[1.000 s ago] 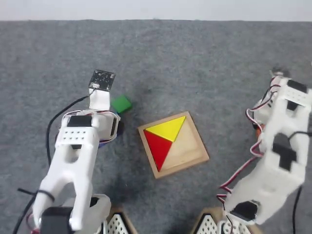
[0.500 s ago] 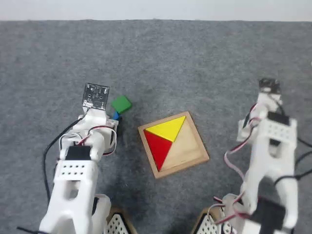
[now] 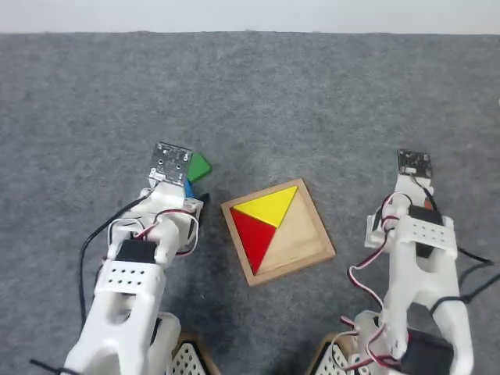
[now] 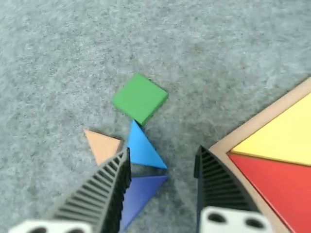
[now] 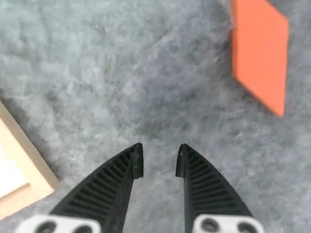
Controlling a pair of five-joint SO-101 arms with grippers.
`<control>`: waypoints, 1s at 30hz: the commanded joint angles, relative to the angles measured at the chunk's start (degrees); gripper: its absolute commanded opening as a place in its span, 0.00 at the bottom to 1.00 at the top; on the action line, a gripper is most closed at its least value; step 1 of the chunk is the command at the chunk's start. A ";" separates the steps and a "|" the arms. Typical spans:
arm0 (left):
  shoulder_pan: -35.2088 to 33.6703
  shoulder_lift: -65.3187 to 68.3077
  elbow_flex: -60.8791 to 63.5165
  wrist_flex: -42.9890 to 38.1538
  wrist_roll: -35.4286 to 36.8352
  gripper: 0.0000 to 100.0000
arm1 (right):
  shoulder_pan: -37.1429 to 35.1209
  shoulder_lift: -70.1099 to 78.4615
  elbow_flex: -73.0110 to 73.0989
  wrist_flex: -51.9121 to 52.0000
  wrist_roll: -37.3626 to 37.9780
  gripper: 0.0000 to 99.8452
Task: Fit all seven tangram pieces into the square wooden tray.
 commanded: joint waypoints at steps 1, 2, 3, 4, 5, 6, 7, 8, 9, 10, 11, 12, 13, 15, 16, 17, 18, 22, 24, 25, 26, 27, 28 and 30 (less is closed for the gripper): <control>0.88 -1.49 -2.77 -0.88 2.73 0.20 | 0.66 -3.30 -0.44 0.04 2.55 0.12; 1.14 -1.93 -3.21 -0.26 3.16 0.20 | 0.75 -3.30 -0.44 0.57 2.90 0.12; 0.70 -1.85 -3.82 0.44 3.16 0.20 | 0.40 -3.30 -0.44 0.13 2.81 0.12; 0.70 -1.41 -4.00 0.79 3.25 0.20 | -0.31 -3.30 -0.44 -0.57 2.64 0.12; 0.53 -1.41 -3.65 0.88 3.25 0.20 | -0.92 -3.21 -0.44 -0.84 2.64 0.12; 0.44 -1.41 -3.47 0.62 3.08 0.20 | -1.54 -3.03 -0.44 -1.01 2.64 0.12; 0.44 -1.49 -3.47 0.09 3.08 0.20 | -2.42 -2.86 -0.35 -1.19 2.64 0.12; 0.53 -1.67 -3.38 -0.18 3.08 0.20 | -3.03 -2.77 -0.35 -1.19 3.08 0.12; 0.53 -1.76 -3.38 -0.09 3.08 0.20 | -3.38 -2.77 -0.35 -0.92 3.16 0.12; 0.53 -1.67 -3.38 -0.09 3.08 0.20 | -3.38 -2.77 -0.35 -0.84 3.25 0.12; 0.35 -1.67 -3.38 -0.09 3.08 0.20 | -3.21 -2.77 -0.35 -0.75 3.60 0.12; 0.18 -1.67 -3.38 -0.09 3.08 0.20 | -3.12 -2.86 -0.35 -0.75 4.40 0.12; 0.09 -1.49 -3.30 -0.09 3.08 0.20 | -3.21 -2.77 -0.35 -0.66 5.01 0.12; 0.09 -1.41 -3.21 -0.09 3.08 0.20 | -3.30 -3.12 -0.53 -0.13 5.19 0.12; 0.09 -1.41 -3.21 -0.09 3.08 0.20 | -3.30 -3.21 -1.05 0.75 5.27 0.12; 0.09 -1.41 -3.21 -0.09 3.08 0.20 | -3.21 -2.68 -2.20 1.80 5.27 0.12; 0.09 -1.41 -3.21 -0.09 3.08 0.20 | -3.21 -2.42 -3.69 3.21 5.45 0.12; 0.09 -1.41 -2.51 -0.09 2.90 0.20 | -2.59 1.10 -12.31 9.19 5.63 0.12; 0.09 -1.41 -2.33 -0.09 2.11 0.20 | -2.59 4.53 -17.58 11.74 6.42 0.12; 0.09 -1.41 -2.33 -0.09 1.41 0.20 | -2.95 6.64 -20.04 12.62 7.12 0.13; 0.18 -1.41 -2.33 -0.09 1.23 0.20 | -3.38 9.01 -22.33 13.23 7.38 0.14; 0.18 -1.41 -2.33 -0.09 1.14 0.20 | -4.09 11.56 -24.53 13.67 7.65 0.15; 0.26 -1.41 -2.24 -0.09 1.14 0.20 | -4.53 13.93 -26.64 14.02 7.65 0.17; 0.26 -1.41 -2.24 -0.09 1.14 0.20 | -4.62 19.03 -30.42 14.46 7.65 0.19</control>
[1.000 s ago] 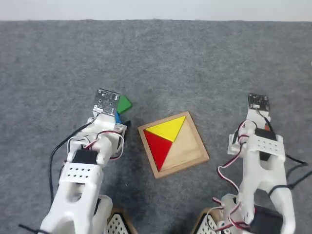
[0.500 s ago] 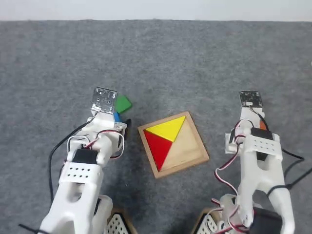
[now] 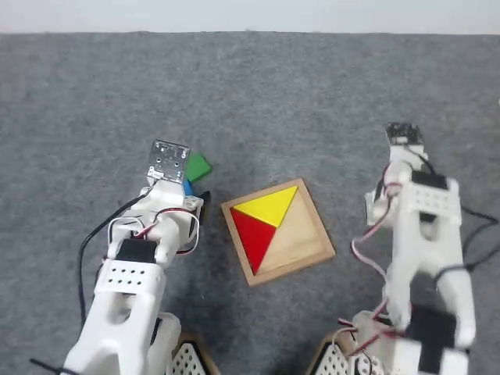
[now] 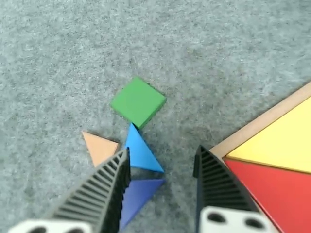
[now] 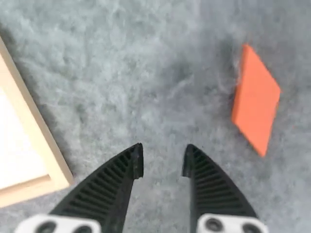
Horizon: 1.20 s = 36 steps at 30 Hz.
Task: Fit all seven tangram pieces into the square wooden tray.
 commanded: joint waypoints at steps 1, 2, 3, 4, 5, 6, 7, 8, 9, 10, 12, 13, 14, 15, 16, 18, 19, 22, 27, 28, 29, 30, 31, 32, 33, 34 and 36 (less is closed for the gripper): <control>-0.35 -1.23 -1.54 -0.26 -0.62 0.20 | -0.31 7.52 -9.32 1.10 0.79 0.19; -0.35 -1.23 -1.54 -0.26 -0.62 0.20 | 0.31 9.89 -10.99 1.10 0.62 0.19; -0.35 -1.23 -1.45 -0.26 -0.62 0.20 | 1.45 11.65 -12.22 0.92 0.44 0.19; -0.26 -1.23 -1.19 -0.35 -0.62 0.20 | 2.51 13.32 -13.54 0.75 0.70 0.19; -0.18 -1.23 -1.10 -0.35 -0.62 0.20 | 3.47 14.64 -14.95 0.57 0.70 0.19; 0.00 -1.23 -1.10 -0.44 -0.62 0.20 | 4.35 15.87 -16.18 0.57 0.79 0.19; 0.00 -1.23 -1.01 -0.44 -0.70 0.20 | 5.32 16.40 -17.14 0.57 0.79 0.19; 0.00 -1.23 -1.01 -0.44 -0.70 0.20 | 6.37 16.84 -18.02 0.57 0.88 0.19; 0.00 -1.23 -1.01 -0.44 -0.70 0.20 | 7.43 17.01 -18.73 0.57 0.88 0.19; 0.00 -1.23 -1.01 -0.44 -0.70 0.20 | 8.48 17.01 -19.43 0.57 0.97 0.19; 0.00 -1.23 -1.01 -0.44 -0.70 0.20 | 10.42 17.63 -20.75 0.57 2.99 0.19; 0.00 -1.23 -1.01 -0.44 -0.70 0.20 | 10.86 17.98 -21.10 0.57 4.22 0.19; 0.00 -1.23 -1.01 -0.44 -0.70 0.20 | 11.03 18.86 -21.54 0.57 5.19 0.19; 0.00 -1.23 -1.10 -0.35 -0.70 0.20 | 11.12 19.91 -21.98 0.57 5.98 0.19; 0.00 -1.23 -1.10 -0.35 -0.70 0.20 | 11.21 21.23 -22.51 0.57 6.59 0.19; 0.00 -1.23 -1.10 -0.35 -0.70 0.20 | 11.30 24.40 -23.91 0.75 7.30 0.19; 0.00 -1.23 -1.10 -0.35 -0.70 0.20 | 11.30 26.07 -24.88 1.01 7.47 0.19; 0.00 -1.23 -1.10 -0.35 -0.70 0.20 | 11.30 30.64 -27.52 1.10 7.38 0.19; 0.00 -1.23 -1.10 -0.35 -0.70 0.20 | 14.81 36.00 -32.70 1.10 7.21 0.19; 0.00 -1.23 -1.10 -0.35 -0.70 0.20 | 15.96 36.88 -33.67 1.19 7.38 0.19; 0.00 -1.23 -1.10 -0.35 -0.70 0.20 | 17.01 37.76 -34.46 1.19 7.38 0.19; 0.00 -1.23 -1.10 -0.35 -0.70 0.20 | 17.80 38.37 -35.16 1.19 7.47 0.19; 0.00 -1.23 -1.10 -0.35 -0.70 0.20 | 18.51 38.90 -35.69 1.19 7.56 0.19; 0.00 -1.23 -1.10 -0.44 -0.70 0.20 | 18.95 39.34 -35.96 1.19 8.35 0.19; 0.00 -1.23 -1.10 -0.44 -0.70 0.20 | 19.12 39.52 -35.96 1.19 9.14 0.19; 0.00 -1.23 -1.10 -0.44 -0.70 0.20 | 19.12 39.60 -35.96 1.19 9.67 0.19; 0.00 -1.23 -1.10 -0.44 -0.70 0.20 | 19.03 39.60 -35.96 1.19 9.93 0.19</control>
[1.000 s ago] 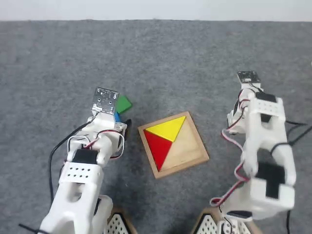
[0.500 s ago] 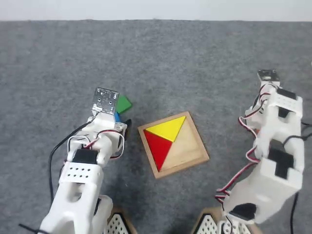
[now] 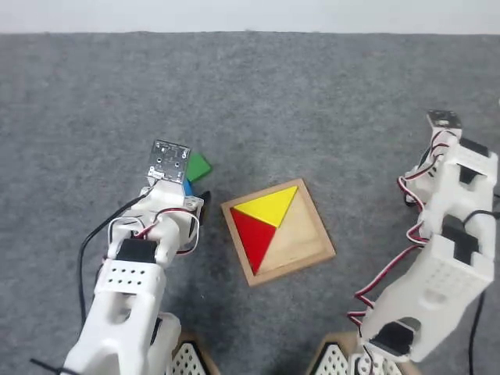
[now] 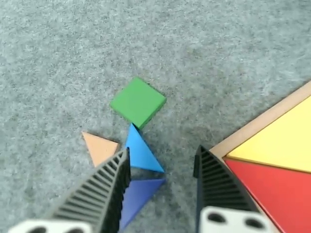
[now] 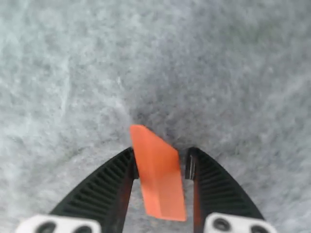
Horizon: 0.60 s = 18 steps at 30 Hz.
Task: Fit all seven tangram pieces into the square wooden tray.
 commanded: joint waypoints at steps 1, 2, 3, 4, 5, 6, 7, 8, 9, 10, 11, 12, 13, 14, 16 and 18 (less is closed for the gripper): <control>-0.09 -1.23 -1.01 -0.44 -0.62 0.20 | 3.56 1.45 -2.20 0.13 1.32 0.19; -0.09 -1.23 -1.01 -0.44 -0.62 0.20 | 3.82 1.45 -2.99 0.40 1.41 0.19; -0.09 -1.23 -1.01 -0.44 -0.62 0.20 | 4.62 1.45 -4.48 1.27 1.58 0.19; -0.18 -1.23 -1.01 -0.44 -0.62 0.20 | 5.49 1.45 -6.86 2.59 1.58 0.19; -0.26 -1.23 -1.01 -0.44 -0.62 0.20 | 6.46 1.45 -9.58 4.44 1.58 0.19; -0.26 -1.23 -1.01 -0.44 -0.62 0.20 | 7.34 1.45 -12.66 6.81 1.67 0.19; -0.26 -1.23 -1.01 -0.44 -0.62 0.20 | 8.04 1.54 -16.00 9.54 1.85 0.19; -0.26 -1.23 -1.01 -0.44 -0.62 0.20 | 8.57 1.80 -18.99 12.18 2.64 0.19; -0.26 -1.23 -1.01 -0.44 -0.62 0.20 | 8.75 2.07 -21.54 14.64 4.13 0.19; -0.26 -1.23 -1.01 -0.44 -0.62 0.20 | 8.75 2.24 -23.12 16.57 5.71 0.19; -0.26 -1.23 -1.01 -0.53 -0.62 0.20 | 8.75 2.42 -23.91 17.89 6.68 0.19; -0.35 -1.23 -1.01 -0.53 -0.62 0.20 | 8.75 2.68 -24.26 18.33 7.21 0.19; -0.35 -1.23 -1.01 -0.53 -0.62 0.20 | 8.75 2.95 -24.26 18.24 7.30 0.19; -0.35 -1.23 -1.01 -0.53 -0.62 0.20 | 8.84 3.21 -24.18 18.15 7.38 0.19; -0.35 -1.23 -1.01 -0.53 -0.62 0.20 | 8.92 4.35 -24.18 18.33 7.12 0.19; -0.35 -1.23 -1.01 -0.53 -0.62 0.20 | 8.92 5.58 -24.09 18.51 6.95 0.19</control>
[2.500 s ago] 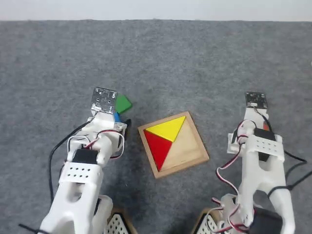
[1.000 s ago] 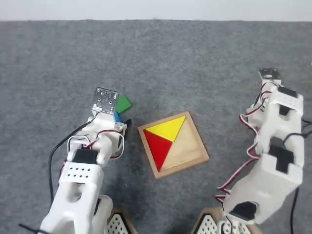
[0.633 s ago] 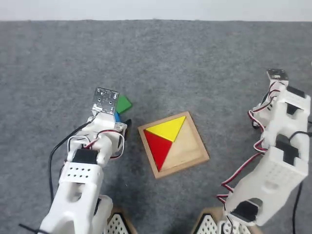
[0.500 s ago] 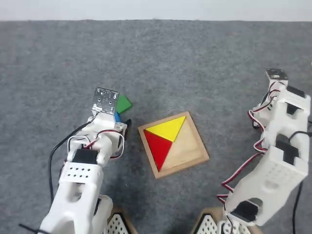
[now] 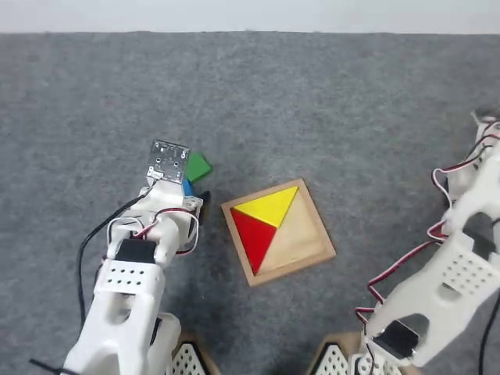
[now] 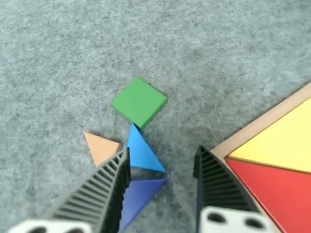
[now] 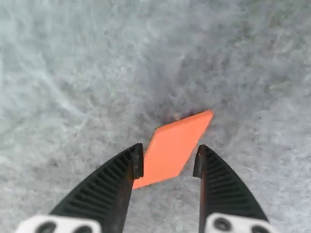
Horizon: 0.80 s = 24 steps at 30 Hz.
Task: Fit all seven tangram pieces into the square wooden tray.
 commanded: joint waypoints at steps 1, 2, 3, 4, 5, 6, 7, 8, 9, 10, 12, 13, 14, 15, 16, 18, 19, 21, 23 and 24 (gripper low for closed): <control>-0.18 -1.23 -1.01 -0.53 -0.62 0.20 | 0.66 0.75 -2.81 0.84 0.35 0.19; -0.18 -1.23 -1.01 -0.53 -0.62 0.20 | 0.66 1.45 -2.81 0.66 -0.18 0.19; -0.18 -1.23 -1.01 -0.53 -0.62 0.20 | 0.75 2.15 -2.81 0.48 -1.23 0.19; -0.26 -1.23 -1.01 -0.53 -0.62 0.20 | 1.01 2.95 -2.81 0.48 -1.85 0.19; -0.26 -1.23 -1.01 -0.53 -0.62 0.20 | 1.27 3.56 -2.90 0.48 -2.20 0.19; -0.26 -1.23 -1.01 -0.53 -0.62 0.20 | 1.54 4.18 -2.99 0.48 -2.29 0.19; -0.26 -1.23 -1.01 -0.53 -0.62 0.20 | 1.63 4.79 -3.08 0.40 -2.29 0.19; -0.26 -1.23 -1.01 -0.53 -0.62 0.20 | 1.71 5.41 -3.08 0.04 -2.29 0.19; -0.26 -1.23 -1.10 -0.53 -0.62 0.20 | 2.15 5.93 -2.90 -0.57 -2.37 0.19; -0.26 -1.23 -1.10 -0.53 -0.62 0.20 | 2.42 6.46 -2.81 -1.19 -2.46 0.19; -0.26 -1.23 -1.10 -0.53 -0.62 0.20 | 3.38 7.25 -2.90 -2.07 -3.43 0.19; -0.26 -1.23 -1.10 -0.53 -0.62 0.20 | 3.56 7.43 -2.99 -2.15 -3.60 0.19; -0.26 -1.23 -1.10 -0.53 -0.62 0.20 | 3.74 7.43 -2.99 -1.80 -3.69 0.19; -0.26 -1.23 -1.19 -0.53 -0.62 0.20 | 3.65 7.25 -3.08 -1.27 -3.69 0.19; -0.26 -1.23 -1.19 -0.53 -0.62 0.20 | 3.38 6.64 -3.08 -0.48 -3.60 0.19; -0.26 -1.23 -1.19 -0.53 -0.62 0.20 | 2.95 4.70 -3.08 1.01 -3.78 0.19; -0.26 -1.23 -1.19 -0.53 -0.62 0.20 | 2.51 3.38 -3.08 1.80 -4.04 0.19; -0.26 -1.23 -1.19 -0.53 -0.62 0.20 | 1.54 0.13 -2.81 4.00 -4.04 0.19; -0.26 -1.23 -1.19 -0.53 -0.62 0.20 | -0.04 -2.77 -2.81 6.55 -4.04 0.19; -0.26 -1.23 -1.19 -0.53 -0.62 0.20 | -0.84 -4.00 -2.81 7.60 -4.04 0.19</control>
